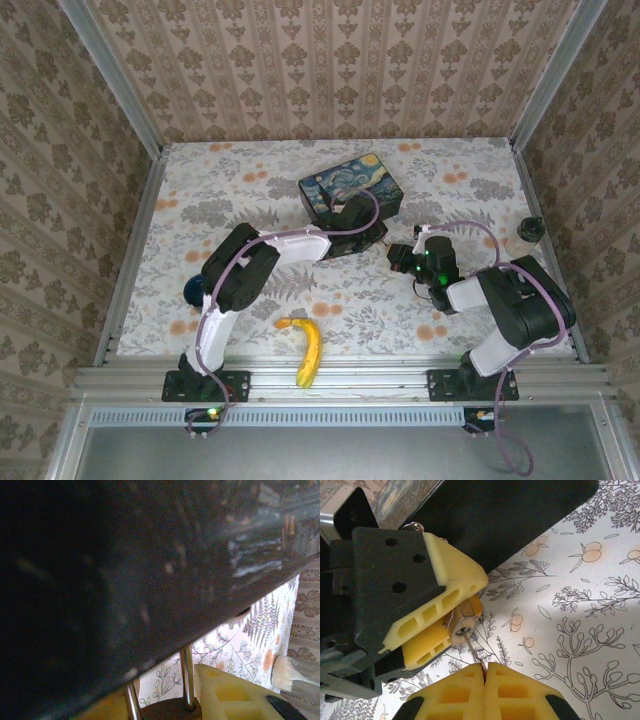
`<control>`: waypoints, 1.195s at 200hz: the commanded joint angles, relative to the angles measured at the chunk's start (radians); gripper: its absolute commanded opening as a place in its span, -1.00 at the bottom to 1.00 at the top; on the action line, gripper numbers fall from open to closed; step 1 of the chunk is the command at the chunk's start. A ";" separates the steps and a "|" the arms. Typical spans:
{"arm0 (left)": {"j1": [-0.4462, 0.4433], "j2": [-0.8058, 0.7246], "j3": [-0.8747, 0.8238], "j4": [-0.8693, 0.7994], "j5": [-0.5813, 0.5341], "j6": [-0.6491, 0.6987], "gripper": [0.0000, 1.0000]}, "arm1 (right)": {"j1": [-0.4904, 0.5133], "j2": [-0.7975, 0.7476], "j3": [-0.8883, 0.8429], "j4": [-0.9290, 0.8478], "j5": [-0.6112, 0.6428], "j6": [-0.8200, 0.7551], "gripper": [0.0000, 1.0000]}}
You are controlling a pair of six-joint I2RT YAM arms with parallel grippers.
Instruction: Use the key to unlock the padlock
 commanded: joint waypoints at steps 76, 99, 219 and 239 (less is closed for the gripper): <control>-0.018 0.056 -0.023 -0.010 0.183 -0.138 -1.00 | -0.004 0.027 0.039 0.070 0.009 0.043 -1.00; -0.018 0.054 -0.026 -0.006 0.186 -0.138 -1.00 | -0.009 0.033 0.050 0.075 -0.011 0.062 -1.00; -0.018 0.059 -0.034 0.015 0.210 -0.151 -1.00 | -0.064 0.078 0.103 0.161 -0.206 0.188 -1.00; -0.018 0.061 -0.031 0.015 0.214 -0.151 -1.00 | -0.078 0.077 0.106 0.165 -0.224 0.212 -1.00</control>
